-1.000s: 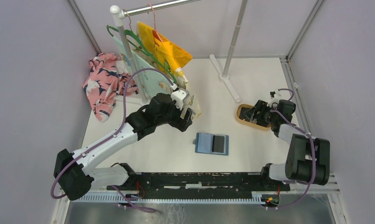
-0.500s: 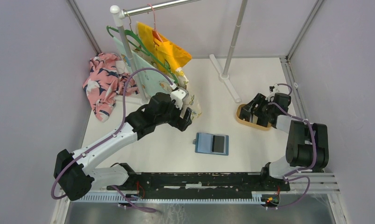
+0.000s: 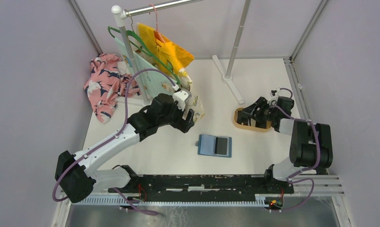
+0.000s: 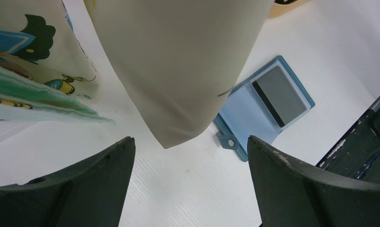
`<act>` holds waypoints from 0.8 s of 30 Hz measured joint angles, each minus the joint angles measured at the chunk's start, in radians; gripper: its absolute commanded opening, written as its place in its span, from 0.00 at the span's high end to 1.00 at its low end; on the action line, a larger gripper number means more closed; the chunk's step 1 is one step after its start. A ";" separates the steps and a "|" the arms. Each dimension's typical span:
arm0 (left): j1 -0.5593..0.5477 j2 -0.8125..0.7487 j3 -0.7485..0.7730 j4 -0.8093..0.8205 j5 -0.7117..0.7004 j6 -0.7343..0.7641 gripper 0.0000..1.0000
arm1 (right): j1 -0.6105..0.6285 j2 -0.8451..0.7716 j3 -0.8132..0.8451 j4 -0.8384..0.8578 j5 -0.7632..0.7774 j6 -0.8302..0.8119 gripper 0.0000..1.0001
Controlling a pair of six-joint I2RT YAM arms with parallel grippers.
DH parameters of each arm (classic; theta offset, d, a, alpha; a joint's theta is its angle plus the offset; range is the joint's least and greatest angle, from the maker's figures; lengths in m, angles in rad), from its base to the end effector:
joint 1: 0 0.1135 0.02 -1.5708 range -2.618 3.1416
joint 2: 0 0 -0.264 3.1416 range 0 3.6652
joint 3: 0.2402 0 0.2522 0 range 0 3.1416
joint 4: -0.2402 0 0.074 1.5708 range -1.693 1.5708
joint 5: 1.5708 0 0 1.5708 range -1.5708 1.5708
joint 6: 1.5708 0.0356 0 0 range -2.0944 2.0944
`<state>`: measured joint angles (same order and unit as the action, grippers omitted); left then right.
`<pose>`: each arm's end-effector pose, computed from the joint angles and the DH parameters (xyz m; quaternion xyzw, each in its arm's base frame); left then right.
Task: Put the credit cards into the card holder
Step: Move the storage box to the center of the board.
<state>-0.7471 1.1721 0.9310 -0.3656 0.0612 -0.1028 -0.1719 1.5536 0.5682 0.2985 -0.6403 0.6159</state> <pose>0.1890 -0.1781 0.2941 0.2939 0.8356 -0.2157 0.4110 0.2796 -0.0270 0.1414 0.2050 0.8439 0.3669 0.3334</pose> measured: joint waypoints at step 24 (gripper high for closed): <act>0.002 0.009 0.000 0.000 0.003 0.000 0.07 | 0.058 0.024 -0.026 0.132 -0.179 0.085 0.49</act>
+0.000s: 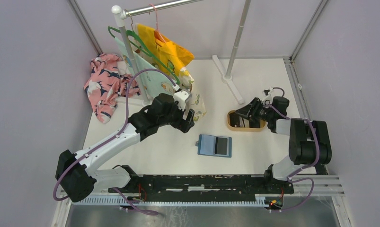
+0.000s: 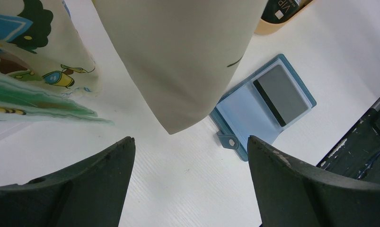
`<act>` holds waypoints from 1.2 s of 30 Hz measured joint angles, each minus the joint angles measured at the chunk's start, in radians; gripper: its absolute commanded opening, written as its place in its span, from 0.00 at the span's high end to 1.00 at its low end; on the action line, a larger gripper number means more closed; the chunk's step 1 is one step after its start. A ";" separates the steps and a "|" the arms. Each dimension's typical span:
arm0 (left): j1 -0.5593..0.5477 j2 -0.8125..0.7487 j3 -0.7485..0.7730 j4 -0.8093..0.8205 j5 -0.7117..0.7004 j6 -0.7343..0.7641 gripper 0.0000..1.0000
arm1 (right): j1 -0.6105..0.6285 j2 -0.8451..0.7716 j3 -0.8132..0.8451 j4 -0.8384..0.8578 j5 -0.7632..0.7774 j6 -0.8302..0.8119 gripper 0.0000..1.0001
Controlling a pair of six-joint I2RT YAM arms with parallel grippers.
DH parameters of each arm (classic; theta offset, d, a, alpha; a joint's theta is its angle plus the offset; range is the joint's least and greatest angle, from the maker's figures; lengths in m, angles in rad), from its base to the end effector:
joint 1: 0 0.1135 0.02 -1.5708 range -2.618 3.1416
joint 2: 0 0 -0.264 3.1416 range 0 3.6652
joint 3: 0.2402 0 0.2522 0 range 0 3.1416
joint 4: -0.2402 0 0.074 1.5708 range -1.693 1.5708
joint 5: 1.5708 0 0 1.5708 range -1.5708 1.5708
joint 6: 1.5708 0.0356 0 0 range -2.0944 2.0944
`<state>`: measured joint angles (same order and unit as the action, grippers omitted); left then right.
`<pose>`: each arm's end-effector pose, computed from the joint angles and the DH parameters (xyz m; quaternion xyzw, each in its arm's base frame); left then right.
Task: Put the credit cards into the card holder
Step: Move the storage box to the center of the board.
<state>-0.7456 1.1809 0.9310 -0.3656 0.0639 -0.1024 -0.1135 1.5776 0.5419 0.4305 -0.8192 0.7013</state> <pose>0.1904 -0.1789 0.2920 0.2945 0.8375 -0.2149 0.4071 0.2803 -0.0058 0.1414 0.1522 0.8192 0.4610 0.3054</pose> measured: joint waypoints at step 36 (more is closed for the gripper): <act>0.010 0.017 0.000 0.000 0.018 0.000 0.07 | 0.096 0.060 0.069 -0.142 -0.053 -0.168 0.54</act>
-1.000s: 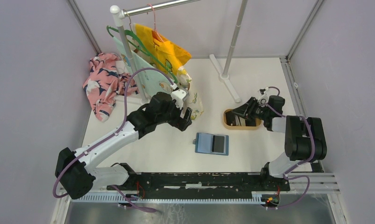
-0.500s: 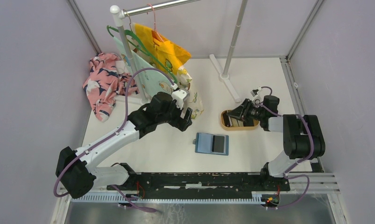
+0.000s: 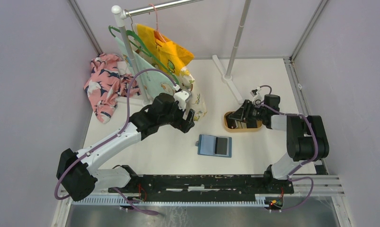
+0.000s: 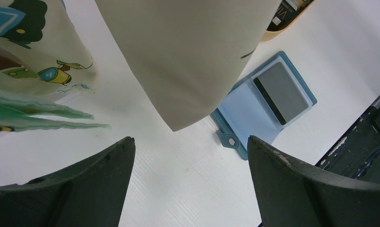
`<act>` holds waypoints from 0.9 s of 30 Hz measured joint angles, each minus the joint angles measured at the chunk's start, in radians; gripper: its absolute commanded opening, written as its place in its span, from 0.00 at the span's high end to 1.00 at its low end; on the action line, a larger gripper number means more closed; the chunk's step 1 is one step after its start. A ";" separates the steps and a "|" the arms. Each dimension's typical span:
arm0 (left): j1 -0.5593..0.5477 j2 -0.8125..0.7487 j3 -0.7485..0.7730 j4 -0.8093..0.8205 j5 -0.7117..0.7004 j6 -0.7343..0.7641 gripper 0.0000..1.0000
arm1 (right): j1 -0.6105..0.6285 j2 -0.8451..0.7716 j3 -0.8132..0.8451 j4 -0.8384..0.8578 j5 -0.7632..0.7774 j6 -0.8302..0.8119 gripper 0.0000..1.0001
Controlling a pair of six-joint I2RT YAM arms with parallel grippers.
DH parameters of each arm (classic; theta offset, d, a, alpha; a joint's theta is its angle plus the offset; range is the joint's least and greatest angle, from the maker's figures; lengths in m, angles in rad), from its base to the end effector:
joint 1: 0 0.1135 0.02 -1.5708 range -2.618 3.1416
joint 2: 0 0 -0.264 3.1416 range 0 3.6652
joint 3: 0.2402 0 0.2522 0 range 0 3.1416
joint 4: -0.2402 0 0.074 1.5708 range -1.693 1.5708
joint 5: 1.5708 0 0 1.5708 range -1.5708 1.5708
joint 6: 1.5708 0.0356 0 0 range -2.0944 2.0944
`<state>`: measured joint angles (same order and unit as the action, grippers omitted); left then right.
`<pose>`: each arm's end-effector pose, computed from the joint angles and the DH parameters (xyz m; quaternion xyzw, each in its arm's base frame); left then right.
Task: Put the credit cards into the card holder
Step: Move the storage box to the center of the board, then pick up the credit card from the storage box.
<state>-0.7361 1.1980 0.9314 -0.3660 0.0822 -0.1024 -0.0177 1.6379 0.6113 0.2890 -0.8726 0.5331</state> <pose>0.1939 -0.1796 0.2880 0.2953 0.8411 -0.2174 0.3977 0.2880 0.0222 0.1332 0.0608 0.8441 0.4671 0.2561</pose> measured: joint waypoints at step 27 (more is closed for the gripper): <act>0.000 0.005 0.001 -0.001 0.006 0.000 0.06 | 0.060 0.069 0.194 -0.386 0.032 -0.394 0.55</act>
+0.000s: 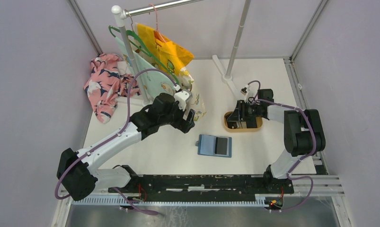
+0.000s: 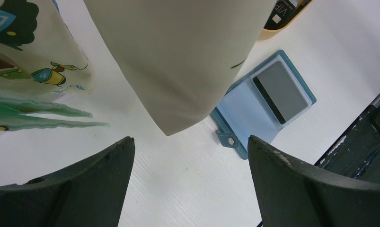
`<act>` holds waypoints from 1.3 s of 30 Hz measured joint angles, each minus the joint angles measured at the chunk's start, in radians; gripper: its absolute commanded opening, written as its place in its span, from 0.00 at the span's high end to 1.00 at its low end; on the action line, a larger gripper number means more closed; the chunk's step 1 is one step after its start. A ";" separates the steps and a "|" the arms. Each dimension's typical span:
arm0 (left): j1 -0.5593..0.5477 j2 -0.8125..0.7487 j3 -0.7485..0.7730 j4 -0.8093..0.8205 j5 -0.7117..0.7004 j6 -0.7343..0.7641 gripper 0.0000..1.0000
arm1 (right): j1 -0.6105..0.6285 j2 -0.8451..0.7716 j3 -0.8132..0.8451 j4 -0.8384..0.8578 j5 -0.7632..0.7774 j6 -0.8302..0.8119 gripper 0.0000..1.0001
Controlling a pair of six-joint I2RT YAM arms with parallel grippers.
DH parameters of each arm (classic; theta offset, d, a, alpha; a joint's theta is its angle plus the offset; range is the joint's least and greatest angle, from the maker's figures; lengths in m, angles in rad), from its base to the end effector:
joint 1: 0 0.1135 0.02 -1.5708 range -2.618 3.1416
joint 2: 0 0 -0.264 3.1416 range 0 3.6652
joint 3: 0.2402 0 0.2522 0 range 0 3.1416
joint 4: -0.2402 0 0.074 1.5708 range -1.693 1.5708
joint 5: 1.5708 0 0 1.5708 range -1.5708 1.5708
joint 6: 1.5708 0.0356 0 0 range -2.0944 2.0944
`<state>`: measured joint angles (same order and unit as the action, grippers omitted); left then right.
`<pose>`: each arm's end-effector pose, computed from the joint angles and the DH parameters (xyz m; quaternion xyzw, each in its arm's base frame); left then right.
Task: Put the credit cards into the card holder
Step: Pick up the credit card from the storage box.
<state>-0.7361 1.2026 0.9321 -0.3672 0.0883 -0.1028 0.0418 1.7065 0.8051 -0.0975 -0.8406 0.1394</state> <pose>0.1943 -0.1803 0.2870 0.2967 0.8417 -0.2190 0.3944 0.3063 0.0394 0.1380 -0.0722 0.8805 0.4132 0.2210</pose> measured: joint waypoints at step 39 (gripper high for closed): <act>0.000 0.003 0.000 -0.001 0.001 0.000 0.06 | -0.094 -0.013 -0.024 -0.018 -0.125 0.003 0.53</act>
<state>-0.7361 1.2053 0.9321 -0.3683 0.0895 -0.1028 -0.0521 1.6936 0.7807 -0.1150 -0.9657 0.1421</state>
